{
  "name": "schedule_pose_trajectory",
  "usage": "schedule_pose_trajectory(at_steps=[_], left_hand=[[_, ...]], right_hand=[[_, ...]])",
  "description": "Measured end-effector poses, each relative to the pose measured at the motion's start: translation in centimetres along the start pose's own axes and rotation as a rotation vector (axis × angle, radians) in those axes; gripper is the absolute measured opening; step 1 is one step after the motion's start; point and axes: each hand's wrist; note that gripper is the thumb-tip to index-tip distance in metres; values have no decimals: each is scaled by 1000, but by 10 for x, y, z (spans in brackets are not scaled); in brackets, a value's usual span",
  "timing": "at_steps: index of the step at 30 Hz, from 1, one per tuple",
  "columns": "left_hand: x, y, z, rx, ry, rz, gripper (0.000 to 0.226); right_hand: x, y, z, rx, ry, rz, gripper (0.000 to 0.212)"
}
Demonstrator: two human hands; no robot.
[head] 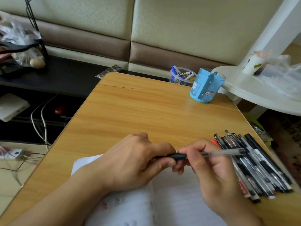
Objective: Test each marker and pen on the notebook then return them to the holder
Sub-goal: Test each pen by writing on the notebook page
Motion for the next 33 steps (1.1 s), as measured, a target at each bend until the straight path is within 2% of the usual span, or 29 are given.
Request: schedule_pose_trajectory(at_steps=[4, 6, 8, 10, 15, 18, 27, 33], left_hand=[[3, 0, -3, -66, 17, 13, 37], [6, 1, -5, -94, 165, 34, 50], [8, 0, -7, -132, 221, 34, 53], [8, -1, -6, -170, 211, 20, 51], [11, -1, -7, -181, 183, 5, 30], [13, 0, -10, -177, 138, 5, 26], [15, 1, -13, -189, 107, -33, 44], [16, 1, -15, -183, 97, -24, 47]], right_hand=[[-11, -3, -2, 18, -15, 59, 33], [-18, -4, 1, 52, -168, 112, 34], [-25, -3, 5, 59, -398, 103, 23], [-28, -3, 10, 57, -494, 77, 16], [-29, -5, 20, 7, -666, 50, 37], [-31, -5, 22, 16, -679, 66, 38], [-29, -4, 21, 12, -656, 55, 37], [-28, -4, 21, 10, -686, 44, 39]])
Point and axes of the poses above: each hand's wrist, its own y-axis towards the middle knuckle, its own x-axis out of the palm, z = x × y, and after that the axes turned 12 degrees about -x, right-handed
